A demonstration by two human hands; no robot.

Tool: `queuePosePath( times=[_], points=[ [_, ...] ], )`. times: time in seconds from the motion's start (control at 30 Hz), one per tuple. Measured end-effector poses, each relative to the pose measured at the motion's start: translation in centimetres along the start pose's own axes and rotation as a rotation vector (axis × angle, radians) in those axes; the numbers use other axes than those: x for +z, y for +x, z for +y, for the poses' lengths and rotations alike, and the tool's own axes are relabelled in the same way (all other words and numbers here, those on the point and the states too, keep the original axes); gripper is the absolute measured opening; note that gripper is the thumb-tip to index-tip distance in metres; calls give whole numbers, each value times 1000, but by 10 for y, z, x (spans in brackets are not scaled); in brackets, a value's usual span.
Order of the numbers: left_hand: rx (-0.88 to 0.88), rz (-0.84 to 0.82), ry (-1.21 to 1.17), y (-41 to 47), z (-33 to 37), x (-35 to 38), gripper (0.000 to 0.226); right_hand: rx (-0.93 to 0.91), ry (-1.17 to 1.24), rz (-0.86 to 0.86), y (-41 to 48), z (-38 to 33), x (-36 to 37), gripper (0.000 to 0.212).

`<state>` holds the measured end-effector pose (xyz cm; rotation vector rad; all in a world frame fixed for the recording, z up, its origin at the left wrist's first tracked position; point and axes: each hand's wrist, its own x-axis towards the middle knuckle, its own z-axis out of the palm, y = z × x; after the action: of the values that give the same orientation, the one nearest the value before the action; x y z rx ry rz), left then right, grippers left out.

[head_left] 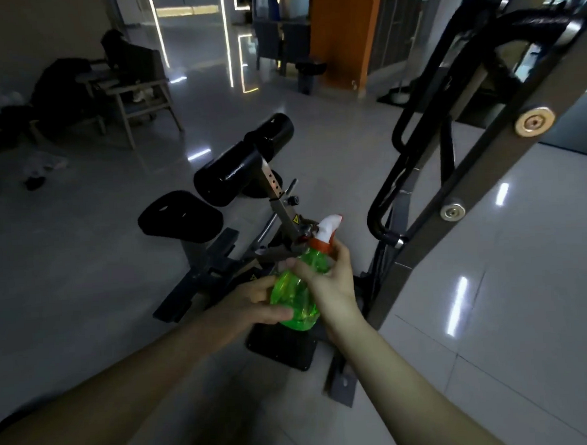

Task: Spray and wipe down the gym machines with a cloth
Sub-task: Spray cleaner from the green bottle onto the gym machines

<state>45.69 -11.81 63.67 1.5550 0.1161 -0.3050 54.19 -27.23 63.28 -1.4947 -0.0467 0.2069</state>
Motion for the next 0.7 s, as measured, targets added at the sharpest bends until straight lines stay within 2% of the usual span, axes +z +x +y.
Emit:
queuePosePath(
  times=[0.1,0.23,0.27,0.4,0.53,0.7],
  points=[
    [53,-46,0,16,-1,-33,50,5,23,91,2,0,26,83],
    [59,-236,-1,38,-13,-87,75,-7,10,279,-3,-7,70,64],
    [48,-273,4,39,-14,-97,75,4,-11,310,-5,-6,79,62],
    [12,-395,14,41,-6,-127,62,16,-40,414,-12,-13,109,62],
    [38,-429,14,44,14,-142,56,-29,-104,480,-4,-26,131,77],
    [71,-504,25,67,35,-153,58,-89,-100,565,9,-49,136,71]
  ],
)
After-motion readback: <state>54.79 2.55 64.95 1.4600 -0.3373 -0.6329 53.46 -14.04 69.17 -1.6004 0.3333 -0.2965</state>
